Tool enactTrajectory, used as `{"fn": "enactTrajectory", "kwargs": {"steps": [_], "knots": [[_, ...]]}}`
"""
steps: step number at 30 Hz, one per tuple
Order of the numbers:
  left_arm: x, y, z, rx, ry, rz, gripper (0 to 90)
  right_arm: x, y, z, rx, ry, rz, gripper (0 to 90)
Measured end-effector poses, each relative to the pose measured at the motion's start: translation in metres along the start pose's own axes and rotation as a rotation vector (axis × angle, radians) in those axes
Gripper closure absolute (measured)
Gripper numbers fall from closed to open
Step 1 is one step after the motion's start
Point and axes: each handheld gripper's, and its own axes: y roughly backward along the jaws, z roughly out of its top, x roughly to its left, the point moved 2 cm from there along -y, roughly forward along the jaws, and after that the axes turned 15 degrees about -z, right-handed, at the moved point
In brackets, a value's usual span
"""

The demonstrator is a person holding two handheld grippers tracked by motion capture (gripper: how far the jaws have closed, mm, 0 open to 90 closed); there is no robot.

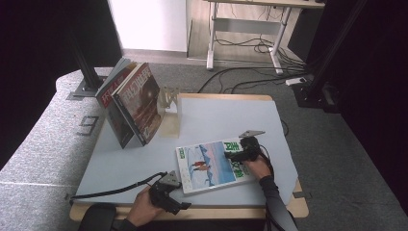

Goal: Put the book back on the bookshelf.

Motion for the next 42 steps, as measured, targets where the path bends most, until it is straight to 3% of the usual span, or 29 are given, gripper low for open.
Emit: {"fn": "enactTrajectory", "kwargs": {"steps": [3,4,12,26,31,35,42], "knots": [[0.003,0.001,0.0,0.013,-0.019,0.02,13.7,0.001,0.002,0.0,-0.005,0.013,-0.01,0.6],[0.005,0.002,0.0,0.025,-0.025,0.046,12.7,0.002,0.004,-0.001,-0.005,0.012,-0.014,1.1],[0.02,0.01,0.006,0.044,-0.023,0.096,7.3,-0.001,0.015,-0.01,-0.005,0.008,-0.029,1.1],[0.068,0.031,0.027,-0.031,0.014,0.162,7.0,0.005,0.042,-0.033,-0.011,0.019,-0.045,1.6],[0.079,0.032,0.031,-0.052,0.013,0.178,7.1,0.006,0.047,-0.038,-0.012,0.017,-0.051,1.9],[0.087,0.029,0.037,-0.033,-0.006,0.195,7.1,0.007,0.053,-0.043,-0.013,0.013,-0.051,1.9],[0.106,0.026,0.044,-0.06,0.014,0.192,7.1,0.011,0.064,-0.053,-0.016,0.012,-0.046,1.9]]}}
